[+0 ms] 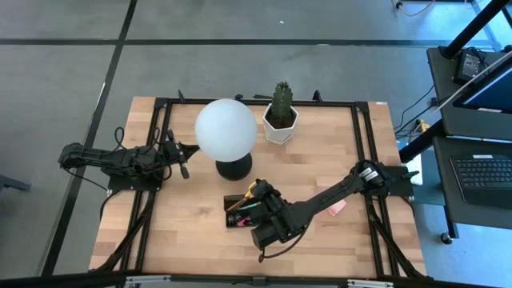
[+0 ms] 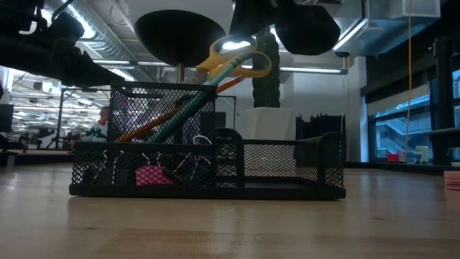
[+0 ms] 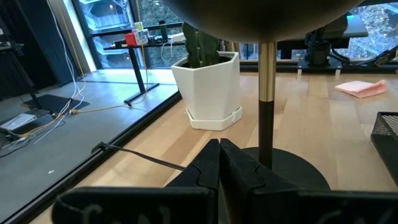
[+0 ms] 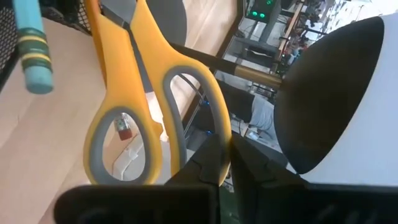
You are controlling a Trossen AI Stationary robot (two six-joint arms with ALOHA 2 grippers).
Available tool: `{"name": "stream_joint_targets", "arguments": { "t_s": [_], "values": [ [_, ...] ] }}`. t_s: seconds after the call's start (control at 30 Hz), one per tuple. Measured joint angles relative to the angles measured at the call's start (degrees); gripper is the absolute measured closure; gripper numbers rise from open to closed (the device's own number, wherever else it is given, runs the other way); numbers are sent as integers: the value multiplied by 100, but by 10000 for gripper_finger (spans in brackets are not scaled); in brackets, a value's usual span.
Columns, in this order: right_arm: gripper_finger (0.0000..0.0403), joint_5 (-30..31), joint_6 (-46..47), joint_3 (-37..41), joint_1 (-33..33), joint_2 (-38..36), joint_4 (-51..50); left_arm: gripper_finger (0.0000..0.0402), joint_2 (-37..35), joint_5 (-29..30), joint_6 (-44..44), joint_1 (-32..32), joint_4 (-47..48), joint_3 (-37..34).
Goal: Pick and place office supplies into organizer
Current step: Put the yellow scissors into the desk organizer
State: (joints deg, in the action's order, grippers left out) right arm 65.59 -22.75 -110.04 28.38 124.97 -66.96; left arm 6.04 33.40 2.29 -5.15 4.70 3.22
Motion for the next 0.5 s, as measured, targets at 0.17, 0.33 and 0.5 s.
{"name": "stream_joint_targets", "arguments": {
  "t_s": [0.17,0.33,0.5],
  "values": [
    [382,-26,-4,0,4,0,15,398,2,0,2,2,1,2],
    [382,-121,-2,0,2,0,15,398,2,-2,1,1,1,2],
    [381,-126,-2,0,2,0,13,398,2,0,2,2,1,1]
  ]
}}
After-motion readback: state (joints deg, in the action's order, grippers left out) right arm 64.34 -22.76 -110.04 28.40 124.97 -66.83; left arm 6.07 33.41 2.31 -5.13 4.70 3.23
